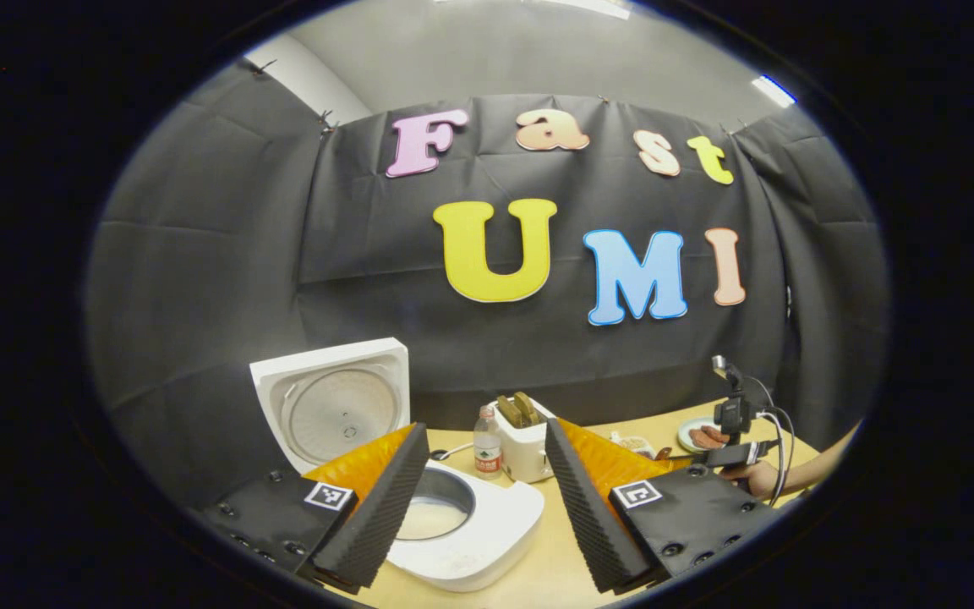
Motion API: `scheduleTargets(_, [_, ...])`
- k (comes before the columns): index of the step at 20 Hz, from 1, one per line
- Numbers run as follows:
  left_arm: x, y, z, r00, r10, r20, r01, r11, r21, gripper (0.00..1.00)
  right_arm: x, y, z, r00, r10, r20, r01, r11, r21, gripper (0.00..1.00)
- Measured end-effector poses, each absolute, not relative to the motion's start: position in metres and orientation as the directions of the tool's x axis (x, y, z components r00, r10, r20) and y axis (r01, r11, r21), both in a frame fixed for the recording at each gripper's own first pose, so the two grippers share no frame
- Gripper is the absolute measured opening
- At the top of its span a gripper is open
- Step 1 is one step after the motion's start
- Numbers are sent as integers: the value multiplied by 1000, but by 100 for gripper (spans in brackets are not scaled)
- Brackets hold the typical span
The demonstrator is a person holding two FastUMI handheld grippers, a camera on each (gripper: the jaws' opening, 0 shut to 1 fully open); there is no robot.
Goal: Close the left gripper, press the button to open the rice cooker; take a wooden spoon from the chopstick holder with the right hand, scoop a spoonful of rice and pour it into the rice cooker, then put the wooden spoon back into the chopstick holder.
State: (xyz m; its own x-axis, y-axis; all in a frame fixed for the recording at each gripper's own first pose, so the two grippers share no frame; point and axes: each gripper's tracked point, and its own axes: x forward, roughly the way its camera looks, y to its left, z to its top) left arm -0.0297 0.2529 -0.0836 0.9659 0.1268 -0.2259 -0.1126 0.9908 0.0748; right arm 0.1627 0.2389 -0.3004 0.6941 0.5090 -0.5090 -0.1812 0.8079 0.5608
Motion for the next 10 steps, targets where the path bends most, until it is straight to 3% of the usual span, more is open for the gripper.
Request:
scheduleTargets(4, [-36, 251, -81, 971, 106, -215, -94, 994, 62, 96, 172, 204, -266, 766, 490, -417, -43, 685, 727, 4])
scheduleTargets(10, [-38, 241, -73, 983, 54, -177, -45, 997, 54, 96, 164, 165, -205, 843, 465, -269, -1, 502, 865, 4])
